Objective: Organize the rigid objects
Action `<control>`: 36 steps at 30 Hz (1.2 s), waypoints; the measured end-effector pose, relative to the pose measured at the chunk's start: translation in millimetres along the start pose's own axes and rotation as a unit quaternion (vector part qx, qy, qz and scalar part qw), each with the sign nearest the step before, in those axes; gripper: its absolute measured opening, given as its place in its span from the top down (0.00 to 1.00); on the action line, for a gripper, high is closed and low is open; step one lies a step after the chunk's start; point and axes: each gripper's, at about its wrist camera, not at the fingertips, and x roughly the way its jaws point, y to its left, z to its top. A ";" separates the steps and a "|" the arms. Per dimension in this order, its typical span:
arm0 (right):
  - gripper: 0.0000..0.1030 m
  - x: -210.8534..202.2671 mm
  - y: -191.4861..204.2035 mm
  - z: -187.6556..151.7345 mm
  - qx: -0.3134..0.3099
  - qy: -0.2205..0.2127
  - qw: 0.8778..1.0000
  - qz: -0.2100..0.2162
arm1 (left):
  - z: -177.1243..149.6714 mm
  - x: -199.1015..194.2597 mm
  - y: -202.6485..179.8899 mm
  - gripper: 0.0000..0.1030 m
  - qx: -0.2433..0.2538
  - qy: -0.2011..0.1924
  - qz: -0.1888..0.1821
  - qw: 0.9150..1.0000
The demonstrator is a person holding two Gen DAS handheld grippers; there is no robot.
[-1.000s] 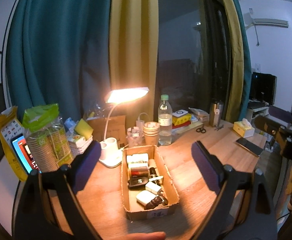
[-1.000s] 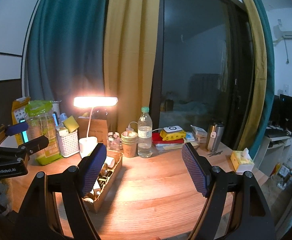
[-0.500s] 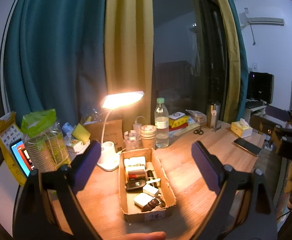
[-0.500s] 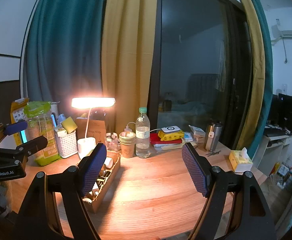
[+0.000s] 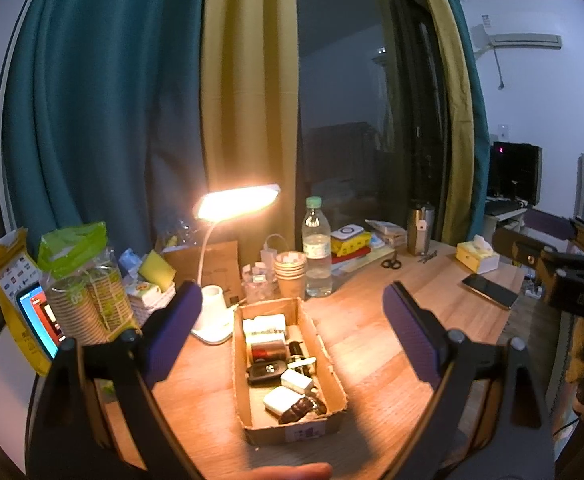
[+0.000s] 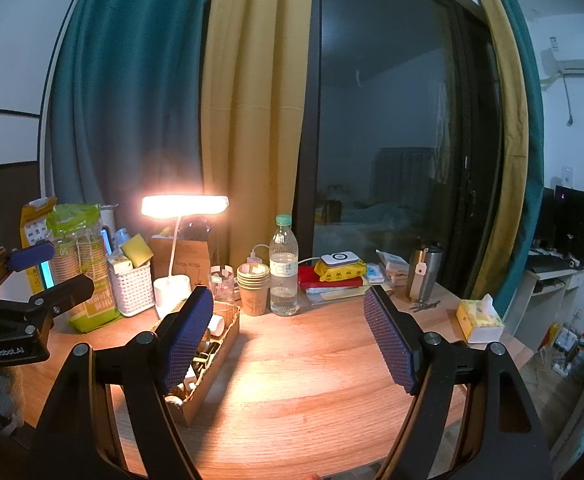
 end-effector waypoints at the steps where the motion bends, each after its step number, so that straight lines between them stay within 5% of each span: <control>1: 0.22 0.0 0.2 0.1 0.000 0.000 1.000 0.000 | 0.0 0.1 -0.2 0.10 0.000 0.001 0.000 1.000; 36: 0.22 -0.1 -0.9 -0.3 0.000 -0.001 1.000 0.001 | -1.4 -1.1 -4.4 0.10 0.005 0.001 -0.004 1.000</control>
